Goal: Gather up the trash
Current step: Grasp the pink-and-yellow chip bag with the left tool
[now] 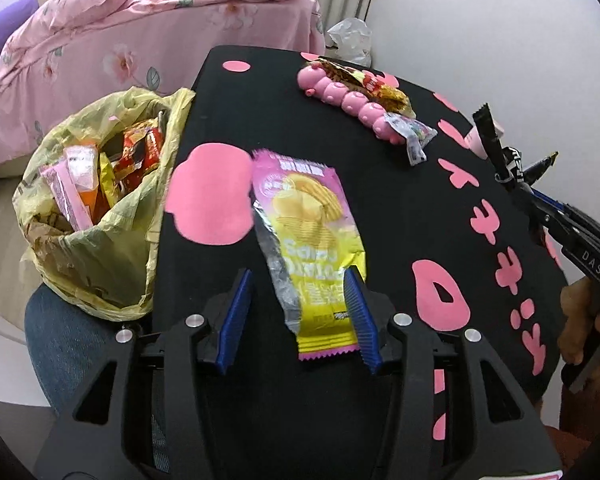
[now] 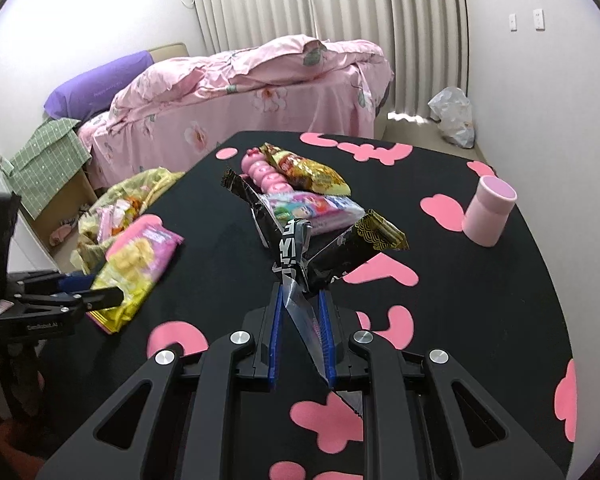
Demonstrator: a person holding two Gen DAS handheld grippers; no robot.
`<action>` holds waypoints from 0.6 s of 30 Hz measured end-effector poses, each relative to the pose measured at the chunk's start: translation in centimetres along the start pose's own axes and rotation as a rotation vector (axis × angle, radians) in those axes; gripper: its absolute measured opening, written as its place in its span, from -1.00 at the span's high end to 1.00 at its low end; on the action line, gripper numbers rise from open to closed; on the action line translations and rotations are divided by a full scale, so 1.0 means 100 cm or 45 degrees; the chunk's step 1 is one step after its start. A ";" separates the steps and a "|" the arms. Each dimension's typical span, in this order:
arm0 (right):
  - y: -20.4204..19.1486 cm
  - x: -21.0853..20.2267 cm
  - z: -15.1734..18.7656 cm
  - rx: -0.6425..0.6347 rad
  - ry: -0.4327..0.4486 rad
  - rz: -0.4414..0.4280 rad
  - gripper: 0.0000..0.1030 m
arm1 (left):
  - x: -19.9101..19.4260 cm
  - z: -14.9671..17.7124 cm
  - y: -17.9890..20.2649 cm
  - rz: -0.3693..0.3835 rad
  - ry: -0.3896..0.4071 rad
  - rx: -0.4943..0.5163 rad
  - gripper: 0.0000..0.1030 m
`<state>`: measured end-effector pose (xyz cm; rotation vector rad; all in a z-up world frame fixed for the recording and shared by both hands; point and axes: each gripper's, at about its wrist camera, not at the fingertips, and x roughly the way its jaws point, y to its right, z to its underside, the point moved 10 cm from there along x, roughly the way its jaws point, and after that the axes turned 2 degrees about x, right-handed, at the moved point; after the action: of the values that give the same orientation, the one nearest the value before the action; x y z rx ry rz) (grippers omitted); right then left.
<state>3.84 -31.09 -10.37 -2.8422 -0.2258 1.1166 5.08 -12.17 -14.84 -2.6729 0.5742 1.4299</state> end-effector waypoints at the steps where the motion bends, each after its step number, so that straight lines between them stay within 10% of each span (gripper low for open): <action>1: 0.002 0.000 0.001 0.009 0.001 -0.003 0.68 | 0.001 0.001 0.005 0.008 0.003 0.021 0.16; 6: 0.007 -0.005 -0.001 0.047 0.023 -0.029 0.68 | -0.003 -0.003 0.015 0.117 0.031 -0.002 0.78; 18: -0.005 -0.020 -0.017 0.020 0.073 -0.047 0.68 | -0.044 -0.034 0.012 0.140 0.222 -0.011 0.87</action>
<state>3.49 -30.93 -7.74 -2.8390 -0.2631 1.0243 5.16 -12.78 -9.19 -2.8327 0.7401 1.2321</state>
